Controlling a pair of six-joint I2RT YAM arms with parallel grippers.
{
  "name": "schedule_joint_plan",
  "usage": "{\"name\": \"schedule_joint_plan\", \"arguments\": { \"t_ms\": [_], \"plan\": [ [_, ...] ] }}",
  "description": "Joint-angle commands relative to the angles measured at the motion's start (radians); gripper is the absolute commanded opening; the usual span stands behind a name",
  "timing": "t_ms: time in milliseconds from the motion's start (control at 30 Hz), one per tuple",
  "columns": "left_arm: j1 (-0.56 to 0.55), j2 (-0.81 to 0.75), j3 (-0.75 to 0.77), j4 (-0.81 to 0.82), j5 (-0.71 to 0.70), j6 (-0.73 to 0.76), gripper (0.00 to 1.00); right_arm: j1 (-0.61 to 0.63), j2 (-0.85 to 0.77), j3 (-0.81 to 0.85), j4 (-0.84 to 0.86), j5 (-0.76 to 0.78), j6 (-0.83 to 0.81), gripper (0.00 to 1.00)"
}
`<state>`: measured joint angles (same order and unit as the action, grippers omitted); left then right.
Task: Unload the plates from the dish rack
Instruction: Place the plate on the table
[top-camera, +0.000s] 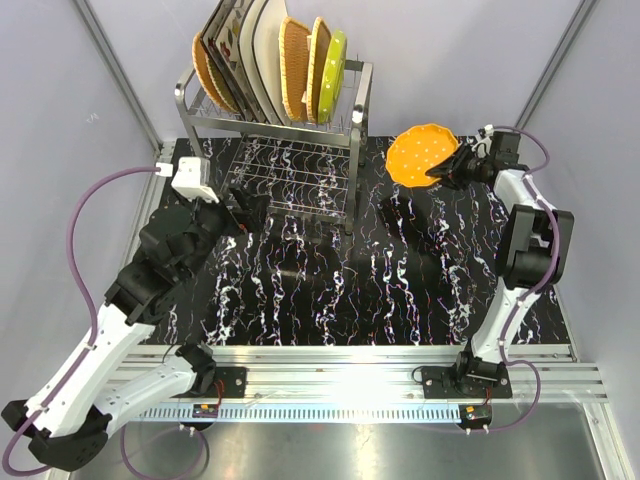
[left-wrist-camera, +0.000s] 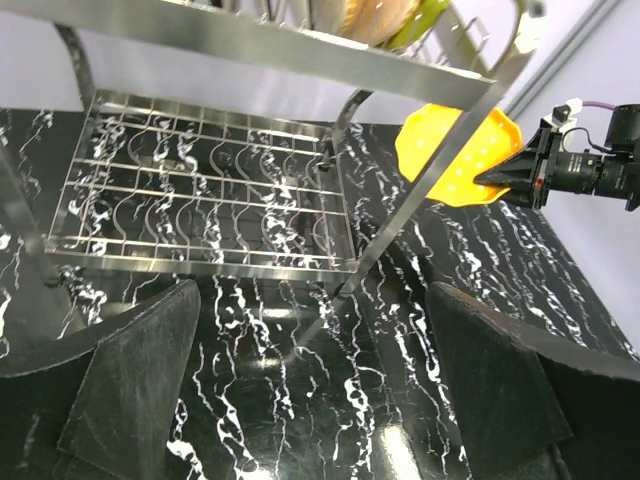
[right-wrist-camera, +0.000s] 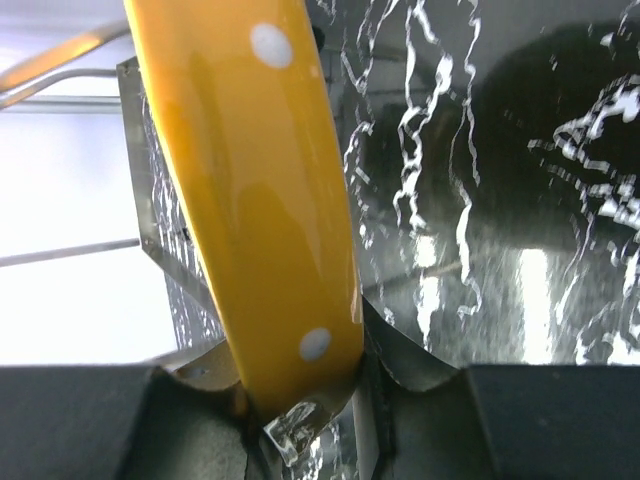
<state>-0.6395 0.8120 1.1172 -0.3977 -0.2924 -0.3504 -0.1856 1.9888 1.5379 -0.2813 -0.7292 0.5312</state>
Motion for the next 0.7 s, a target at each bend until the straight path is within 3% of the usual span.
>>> {"name": "schedule_joint_plan", "arguments": {
  "t_ms": [0, 667],
  "plan": [
    [0.004, -0.017, -0.02, 0.057, -0.06, -0.024, 0.99, -0.003, 0.017, 0.114, 0.151, -0.122, 0.03, 0.0],
    [0.02, 0.033, -0.06, 0.051, -0.114, -0.085, 0.99, 0.034, 0.269, 0.333, 0.169, -0.116, 0.027, 0.0]
  ]
}}
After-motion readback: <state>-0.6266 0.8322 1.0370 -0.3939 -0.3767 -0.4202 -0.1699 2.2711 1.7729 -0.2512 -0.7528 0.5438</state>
